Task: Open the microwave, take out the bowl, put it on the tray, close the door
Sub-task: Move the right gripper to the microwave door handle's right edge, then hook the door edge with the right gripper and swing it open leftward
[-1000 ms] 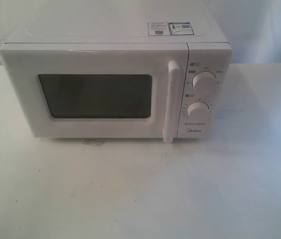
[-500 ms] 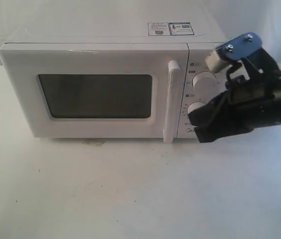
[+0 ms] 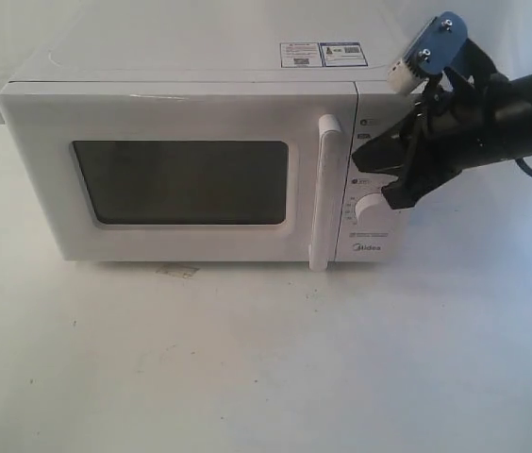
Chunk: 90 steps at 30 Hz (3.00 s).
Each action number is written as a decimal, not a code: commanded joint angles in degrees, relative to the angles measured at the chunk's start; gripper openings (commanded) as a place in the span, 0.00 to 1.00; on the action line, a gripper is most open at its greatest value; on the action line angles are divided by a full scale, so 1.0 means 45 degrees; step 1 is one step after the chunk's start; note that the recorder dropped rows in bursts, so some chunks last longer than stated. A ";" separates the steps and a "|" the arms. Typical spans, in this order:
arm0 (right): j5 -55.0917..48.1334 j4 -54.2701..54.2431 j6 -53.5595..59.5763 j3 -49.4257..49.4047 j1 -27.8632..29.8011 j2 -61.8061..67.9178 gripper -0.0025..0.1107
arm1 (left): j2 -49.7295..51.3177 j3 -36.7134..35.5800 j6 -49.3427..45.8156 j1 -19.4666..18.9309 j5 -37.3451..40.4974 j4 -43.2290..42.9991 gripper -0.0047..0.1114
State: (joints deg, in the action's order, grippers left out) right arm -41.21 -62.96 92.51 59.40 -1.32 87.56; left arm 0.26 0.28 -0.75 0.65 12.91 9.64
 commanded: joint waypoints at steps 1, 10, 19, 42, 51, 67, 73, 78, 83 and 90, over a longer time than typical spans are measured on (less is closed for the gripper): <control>0.0012 -0.0120 -0.0207 0.0099 0.0036 -0.0001 0.34 | -0.0057 -0.0062 0.0073 -0.0014 -0.0013 0.0025 0.04; -0.0209 -0.1124 0.0139 0.0099 -0.0650 0.0167 0.65 | -0.0057 -0.0062 0.0073 -0.0014 -0.0013 0.0025 0.04; 0.0882 -0.1573 0.0047 0.0099 -0.1374 0.1186 0.53 | -0.0057 -0.0062 0.0073 -0.0014 -0.0013 0.0025 0.04; -0.5517 -0.1865 0.3217 0.0099 -0.1351 0.1272 0.02 | -0.0057 -0.0062 0.0073 -0.0014 -0.0013 0.0025 0.04; -0.2782 -0.1924 0.3252 0.0099 -0.1351 0.1272 0.02 | -0.0057 -0.0062 0.0073 -0.0014 -0.0013 0.0025 0.04; 0.5051 -0.4459 0.1311 0.0119 -0.1351 0.1272 0.07 | -0.0057 -0.0062 0.0073 -0.0014 -0.0013 0.0025 0.04; 0.4896 -0.4429 0.1461 0.0119 -0.1351 0.1272 0.32 | -0.0057 -0.0062 0.0073 -0.0014 -0.0013 0.0025 0.04; 0.4896 -0.4429 0.1461 0.0119 -0.1351 0.1272 0.02 | -0.0057 -0.0062 0.0073 -0.0014 -0.0013 0.0025 0.04; 0.3021 -0.4140 0.1587 0.0119 -0.1351 0.1272 0.02 | -0.0057 -0.0062 0.0073 -0.0014 -0.0013 0.0025 0.04; -0.2521 -0.2588 0.4715 0.0119 -0.1318 0.1297 0.02 | -0.0057 -0.0062 0.0073 -0.0014 -0.0013 0.0025 0.04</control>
State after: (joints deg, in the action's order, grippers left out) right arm -49.55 -72.64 108.43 58.78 -6.50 92.70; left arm 0.26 0.28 -0.75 0.65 12.91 9.64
